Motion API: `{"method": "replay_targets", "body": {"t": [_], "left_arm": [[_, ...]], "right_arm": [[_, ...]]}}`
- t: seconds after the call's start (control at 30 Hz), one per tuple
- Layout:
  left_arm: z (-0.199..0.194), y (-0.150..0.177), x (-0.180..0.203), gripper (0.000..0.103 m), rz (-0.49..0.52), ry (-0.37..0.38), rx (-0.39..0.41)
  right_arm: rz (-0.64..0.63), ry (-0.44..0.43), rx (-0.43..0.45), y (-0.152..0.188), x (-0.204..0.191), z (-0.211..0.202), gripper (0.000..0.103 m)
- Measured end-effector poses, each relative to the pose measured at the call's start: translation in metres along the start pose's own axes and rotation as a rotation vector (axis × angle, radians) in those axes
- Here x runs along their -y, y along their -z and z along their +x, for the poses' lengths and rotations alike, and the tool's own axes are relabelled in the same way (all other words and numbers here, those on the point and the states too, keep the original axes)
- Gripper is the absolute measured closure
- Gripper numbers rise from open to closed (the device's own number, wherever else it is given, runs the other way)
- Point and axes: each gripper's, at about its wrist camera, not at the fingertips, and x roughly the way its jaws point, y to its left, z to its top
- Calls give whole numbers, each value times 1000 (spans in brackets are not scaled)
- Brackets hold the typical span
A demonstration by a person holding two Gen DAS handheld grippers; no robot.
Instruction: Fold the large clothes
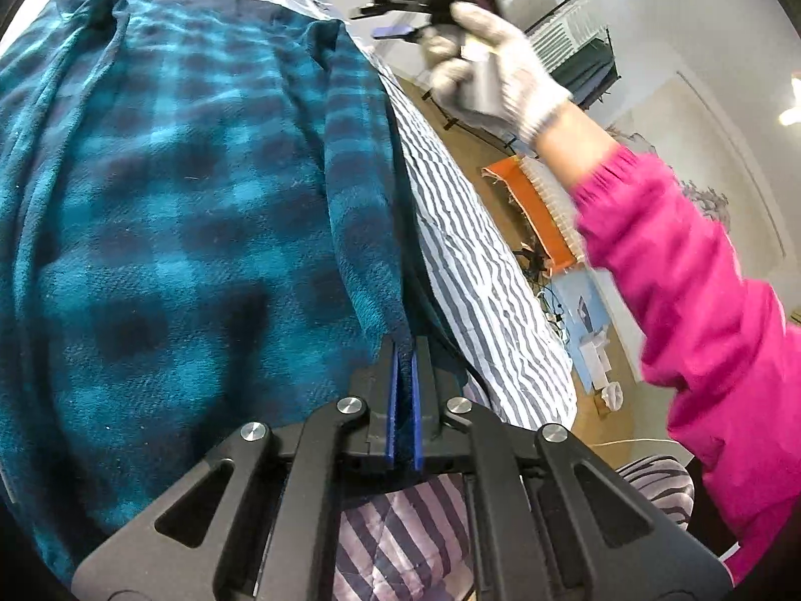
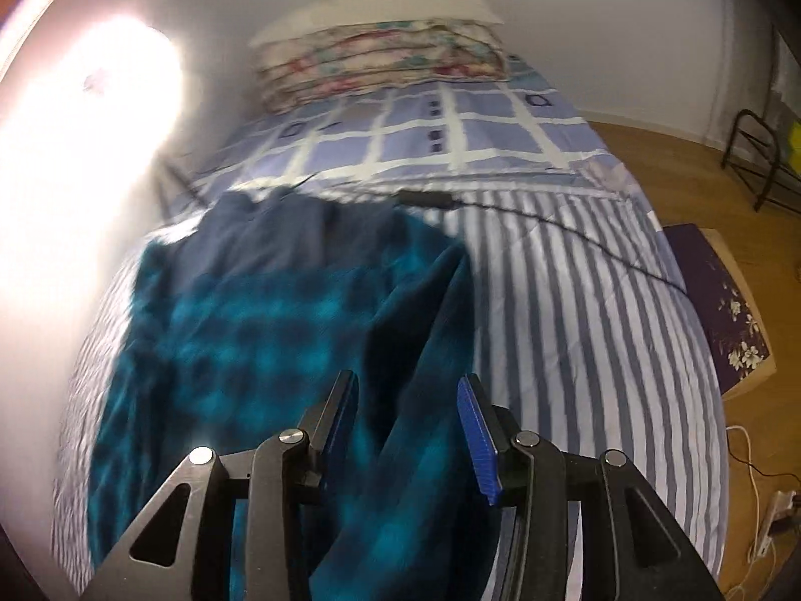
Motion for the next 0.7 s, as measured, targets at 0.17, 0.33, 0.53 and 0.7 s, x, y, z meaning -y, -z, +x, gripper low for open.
{"method": "replay_targets", "body": {"t": [0.17,0.33,0.53,0.7], "left_arm": [[4,1,-3,102,4,15,-1],[-2,6,-2,102,3,22,10],[-15,11,12,103,63,-18,46],[-21,16,12,103,62,-2,53]], "right_arm": [[71,-15,-29,-14,14,37,86],[55,-13,-3,-15,9,34,103],[-28,-51,112,-32,-23,-6,103],[-8,36,54,-38,-23,15,52]]}}
